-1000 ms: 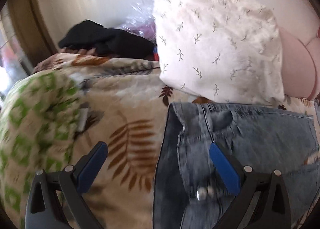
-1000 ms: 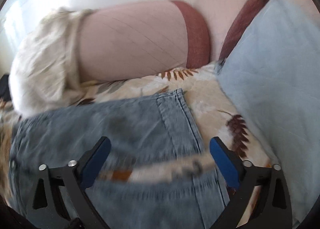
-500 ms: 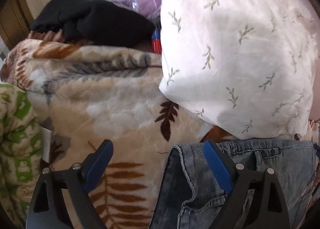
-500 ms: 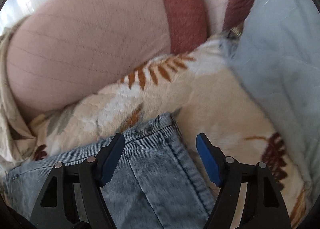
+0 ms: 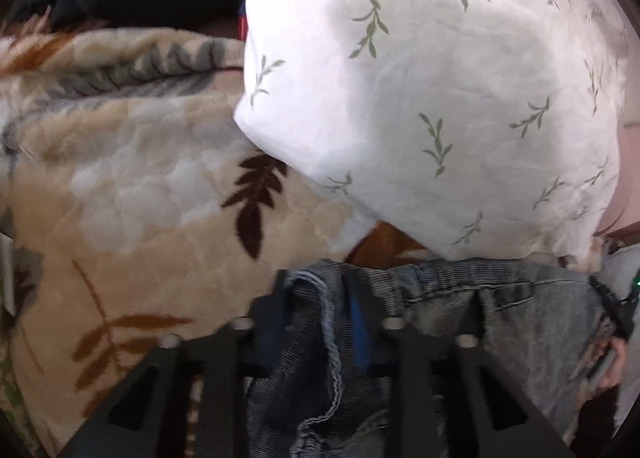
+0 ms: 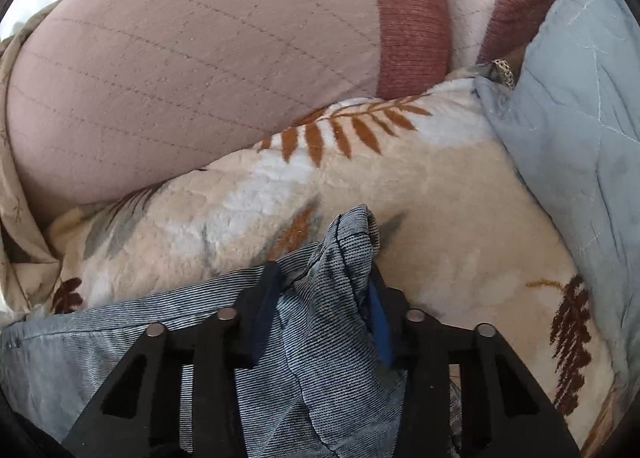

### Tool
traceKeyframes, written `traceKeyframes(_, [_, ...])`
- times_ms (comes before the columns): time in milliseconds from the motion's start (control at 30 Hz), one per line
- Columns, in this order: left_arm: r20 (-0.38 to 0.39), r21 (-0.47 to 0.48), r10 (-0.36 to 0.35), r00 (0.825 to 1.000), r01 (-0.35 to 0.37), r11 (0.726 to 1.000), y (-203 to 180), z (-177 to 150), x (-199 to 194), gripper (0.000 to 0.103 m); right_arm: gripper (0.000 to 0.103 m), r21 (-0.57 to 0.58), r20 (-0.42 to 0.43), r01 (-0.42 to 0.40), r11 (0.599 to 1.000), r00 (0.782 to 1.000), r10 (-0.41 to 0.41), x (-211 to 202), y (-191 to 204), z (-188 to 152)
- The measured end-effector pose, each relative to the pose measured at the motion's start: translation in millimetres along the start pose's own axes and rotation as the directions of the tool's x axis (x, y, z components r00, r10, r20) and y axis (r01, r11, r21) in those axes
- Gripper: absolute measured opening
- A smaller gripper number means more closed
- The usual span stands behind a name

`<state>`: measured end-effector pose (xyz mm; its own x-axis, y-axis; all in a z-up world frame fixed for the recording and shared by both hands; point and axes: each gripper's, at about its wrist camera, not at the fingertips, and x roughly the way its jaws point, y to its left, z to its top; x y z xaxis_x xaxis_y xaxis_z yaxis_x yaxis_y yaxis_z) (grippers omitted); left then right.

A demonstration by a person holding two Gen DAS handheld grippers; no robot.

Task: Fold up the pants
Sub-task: 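Grasp the jeans leg hem with the right gripper while the left gripper grasps the other hem, then lift both held hems and fold the legs over onto the waistband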

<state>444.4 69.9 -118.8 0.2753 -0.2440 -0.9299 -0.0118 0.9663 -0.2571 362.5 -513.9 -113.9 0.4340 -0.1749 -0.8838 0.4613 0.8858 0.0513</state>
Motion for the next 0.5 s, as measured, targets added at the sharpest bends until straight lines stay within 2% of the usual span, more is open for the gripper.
traceKeyframes(67, [0.002,0.007,0.0,1.0,0.0,1.0,-1.6,-0.3,-2.7,0.021,0.026,0.009,0.001,-0.026,1.0,1.0,0.026,-1.1,0.5,-0.2])
traceKeyframes(167, [0.015,0.017,0.006,1.0,-0.006,1.0,-6.1,0.2,-5.6,0.019,0.016,0.0,0.005,-0.047,0.999,0.999,0.047,-6.6,8.4,-2.0])
traceKeyframes(333, [0.06,-0.012,-0.035,0.998,0.036,0.999,-13.5,-4.4,-32.9,0.018,0.013,-0.001,0.016,-0.05,0.999,0.999,0.05,-25.2,14.4,-5.6])
traceKeyframes(500, [0.138,0.018,-0.096,0.986,0.094,0.995,-15.3,-15.9,-86.5,0.018,0.013,0.04,0.076,-0.137,0.99,0.988,0.134,-64.8,0.2,-8.3])
